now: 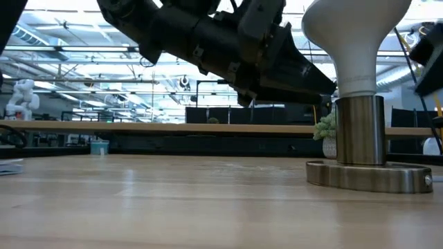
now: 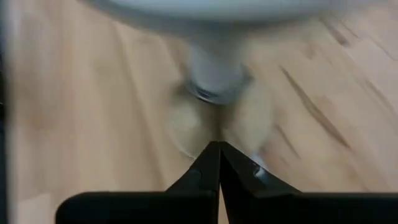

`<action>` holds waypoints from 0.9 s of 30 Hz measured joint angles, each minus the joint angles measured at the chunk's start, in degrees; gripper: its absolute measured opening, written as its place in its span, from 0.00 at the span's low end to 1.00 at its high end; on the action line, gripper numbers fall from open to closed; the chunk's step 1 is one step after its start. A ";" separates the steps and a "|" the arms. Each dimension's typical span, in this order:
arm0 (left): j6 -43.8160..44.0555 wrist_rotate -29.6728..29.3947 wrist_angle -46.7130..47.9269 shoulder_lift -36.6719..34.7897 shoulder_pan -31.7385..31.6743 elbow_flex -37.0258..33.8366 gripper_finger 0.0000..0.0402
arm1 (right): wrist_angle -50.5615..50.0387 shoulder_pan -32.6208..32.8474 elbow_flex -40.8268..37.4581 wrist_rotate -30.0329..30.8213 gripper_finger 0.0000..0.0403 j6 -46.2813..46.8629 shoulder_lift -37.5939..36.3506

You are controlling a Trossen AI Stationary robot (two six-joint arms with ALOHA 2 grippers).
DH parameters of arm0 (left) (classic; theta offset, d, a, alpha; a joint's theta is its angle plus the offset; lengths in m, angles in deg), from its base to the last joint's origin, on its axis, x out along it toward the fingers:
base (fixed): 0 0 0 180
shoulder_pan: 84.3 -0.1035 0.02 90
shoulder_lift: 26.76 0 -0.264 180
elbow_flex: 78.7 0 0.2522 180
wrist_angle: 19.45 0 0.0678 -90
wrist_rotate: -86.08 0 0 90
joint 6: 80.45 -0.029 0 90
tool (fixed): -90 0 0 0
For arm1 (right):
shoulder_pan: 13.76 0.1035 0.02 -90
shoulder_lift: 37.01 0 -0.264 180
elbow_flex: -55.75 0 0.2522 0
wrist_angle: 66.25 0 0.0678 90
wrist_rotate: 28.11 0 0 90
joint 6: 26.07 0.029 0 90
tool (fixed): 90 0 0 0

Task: Screw lightbulb
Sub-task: Remove the lightbulb from the bronze lamp socket

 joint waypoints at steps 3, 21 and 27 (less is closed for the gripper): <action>-0.02 0.00 -0.38 0.00 -0.80 0.00 0.44 | 5.95 0.25 0.14 2.42 0.00 -4.81 -0.02; -1.52 0.17 -5.16 -0.02 -2.03 0.00 0.31 | 8.92 -3.37 0.14 3.35 0.00 -12.10 -0.04; -1.47 0.70 -5.13 -0.02 -1.41 0.00 0.30 | 7.95 -3.88 0.14 4.22 0.00 -12.31 -0.04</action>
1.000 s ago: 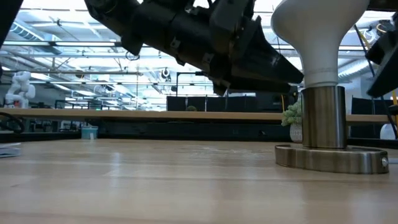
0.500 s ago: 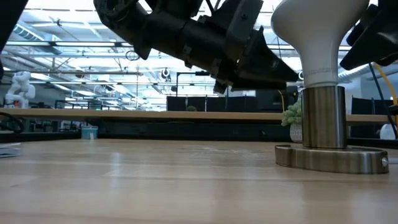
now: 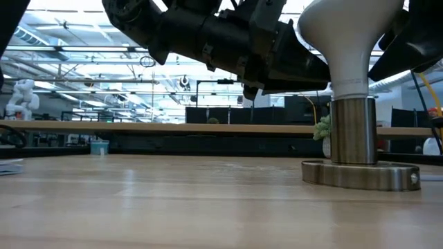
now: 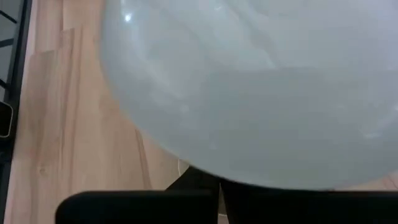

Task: Screw lightbulb
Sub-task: Remove the lightbulb from the bronze lamp socket

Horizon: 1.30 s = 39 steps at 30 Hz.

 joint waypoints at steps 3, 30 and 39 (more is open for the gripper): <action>0.00 -0.16 0.02 -0.02 0.61 0.00 0.30 | -0.90 0.01 0.00 -0.25 0.00 0.06 0.00; 0.45 -0.52 2.63 -0.09 1.24 0.00 0.30 | 5.66 2.34 -0.04 -6.09 0.00 2.69 0.02; 0.50 1.25 -0.57 -0.09 1.99 0.00 0.30 | 4.74 2.19 -0.04 -0.10 0.00 0.42 0.02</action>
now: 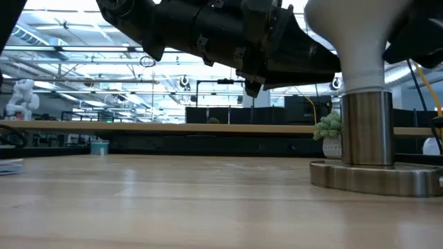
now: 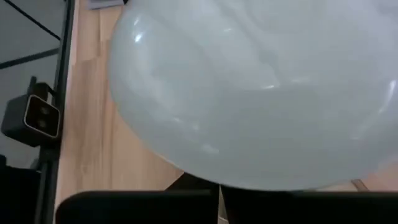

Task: Screw lightbulb
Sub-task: Remove the lightbulb from the bronze lamp socket

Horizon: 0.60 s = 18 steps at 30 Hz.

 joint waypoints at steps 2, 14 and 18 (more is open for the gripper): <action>0.00 0.04 0.05 0.00 0.28 0.00 0.30 | -1.19 -0.06 0.00 0.12 0.00 0.04 0.00; 1.53 2.79 0.16 0.02 1.28 0.00 0.30 | -13.20 -0.47 0.00 7.45 0.00 7.41 0.00; 1.45 2.83 1.43 0.02 1.66 0.00 0.30 | -20.51 0.17 0.00 5.47 0.00 12.55 0.00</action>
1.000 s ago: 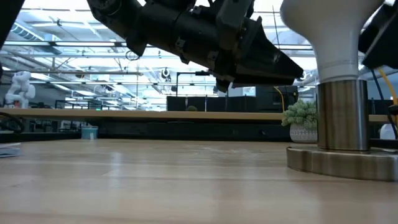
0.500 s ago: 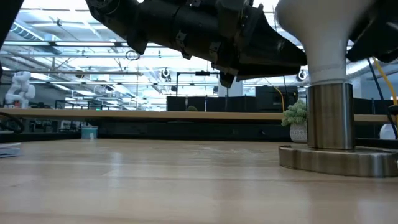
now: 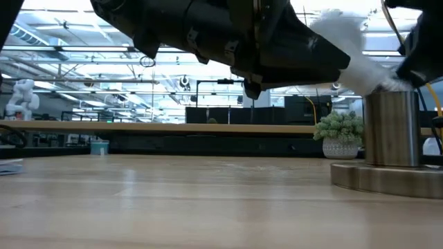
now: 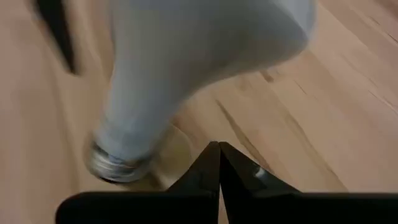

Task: Screw lightbulb
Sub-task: Remove the lightbulb from the bronze lamp socket, then return to Home Position

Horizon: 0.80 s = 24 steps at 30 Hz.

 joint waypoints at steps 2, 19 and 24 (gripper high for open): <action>0.00 -0.24 0.46 0.00 0.02 0.00 0.30 | -3.12 0.99 0.00 -0.41 0.00 3.04 0.00; -0.40 -2.47 3.59 0.02 -1.25 0.02 0.30 | -2.96 4.77 0.00 -0.73 0.00 7.26 0.00; 0.12 -2.54 6.60 0.07 -1.34 0.01 0.30 | -4.28 5.18 0.00 -0.59 0.00 8.51 0.00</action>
